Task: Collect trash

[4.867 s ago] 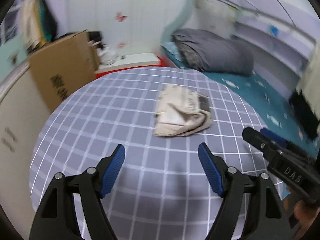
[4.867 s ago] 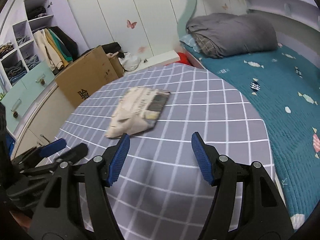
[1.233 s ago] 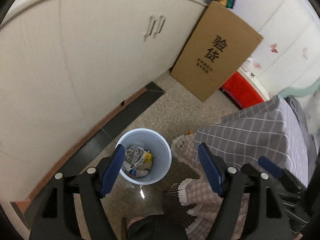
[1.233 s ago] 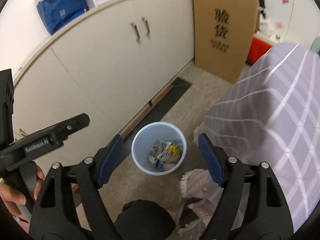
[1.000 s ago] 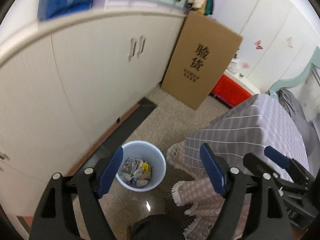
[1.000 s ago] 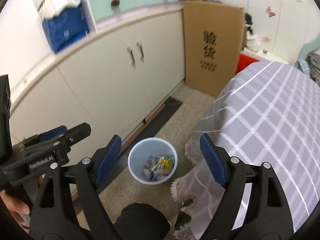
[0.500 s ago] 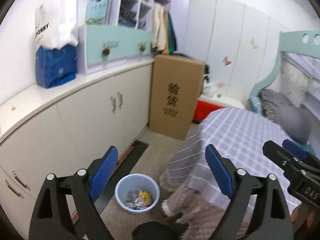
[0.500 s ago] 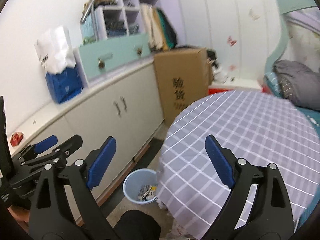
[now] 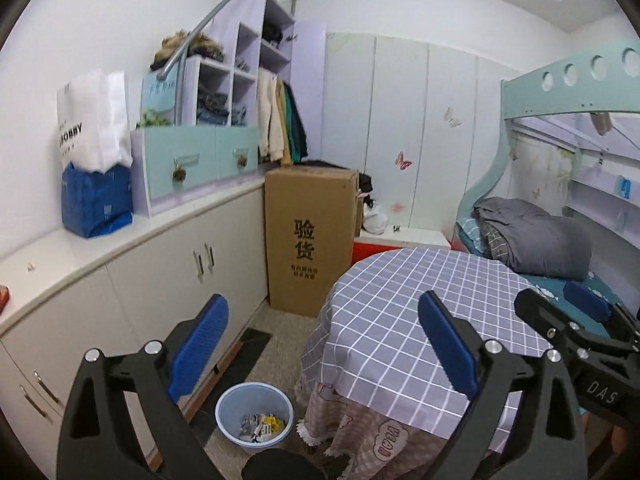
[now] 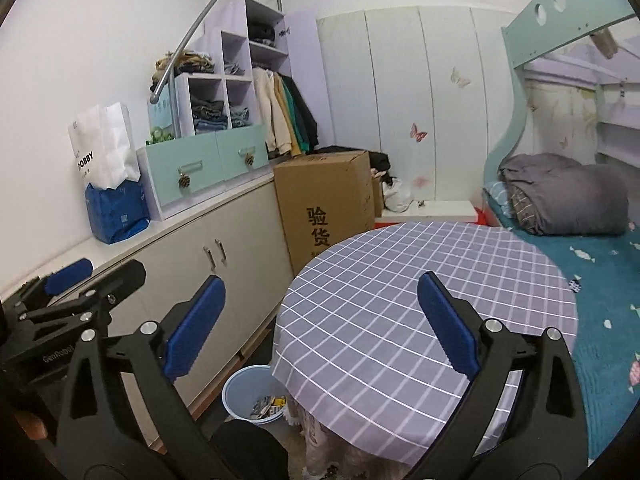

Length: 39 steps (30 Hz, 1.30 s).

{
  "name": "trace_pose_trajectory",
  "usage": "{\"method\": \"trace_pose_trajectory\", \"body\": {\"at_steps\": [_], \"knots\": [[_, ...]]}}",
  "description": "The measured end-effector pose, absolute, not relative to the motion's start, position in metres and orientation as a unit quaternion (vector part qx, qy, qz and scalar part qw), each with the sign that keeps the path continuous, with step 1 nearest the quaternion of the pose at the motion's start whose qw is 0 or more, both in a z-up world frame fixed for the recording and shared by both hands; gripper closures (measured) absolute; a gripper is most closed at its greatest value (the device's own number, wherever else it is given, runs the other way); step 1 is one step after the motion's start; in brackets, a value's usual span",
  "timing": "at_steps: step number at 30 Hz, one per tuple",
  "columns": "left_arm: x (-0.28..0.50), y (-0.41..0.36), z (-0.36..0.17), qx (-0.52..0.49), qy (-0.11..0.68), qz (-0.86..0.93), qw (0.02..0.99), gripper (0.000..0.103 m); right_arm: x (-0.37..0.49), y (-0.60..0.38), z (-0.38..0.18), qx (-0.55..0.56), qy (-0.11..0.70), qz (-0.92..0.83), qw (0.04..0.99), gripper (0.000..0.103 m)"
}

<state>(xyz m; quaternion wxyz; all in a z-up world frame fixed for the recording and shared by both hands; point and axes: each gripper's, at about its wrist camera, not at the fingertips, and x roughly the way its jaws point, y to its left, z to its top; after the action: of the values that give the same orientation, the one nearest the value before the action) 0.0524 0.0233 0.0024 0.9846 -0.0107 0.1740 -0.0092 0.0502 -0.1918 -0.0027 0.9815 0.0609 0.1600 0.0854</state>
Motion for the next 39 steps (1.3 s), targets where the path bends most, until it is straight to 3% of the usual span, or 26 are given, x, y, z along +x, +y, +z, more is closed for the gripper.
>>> {"method": "trace_pose_trajectory", "body": {"at_steps": [11, 39], "knots": [[-0.002, -0.006, 0.036, 0.022, 0.115, -0.019, 0.993, 0.006, -0.012, -0.216, 0.016, 0.061, 0.103, 0.058, 0.991, 0.006], [-0.020, -0.016, 0.046, 0.024, 0.118, -0.024, 0.992, 0.006, -0.034, -0.219, 0.018, 0.055, 0.095, 0.052, 0.993, 0.006]]}}
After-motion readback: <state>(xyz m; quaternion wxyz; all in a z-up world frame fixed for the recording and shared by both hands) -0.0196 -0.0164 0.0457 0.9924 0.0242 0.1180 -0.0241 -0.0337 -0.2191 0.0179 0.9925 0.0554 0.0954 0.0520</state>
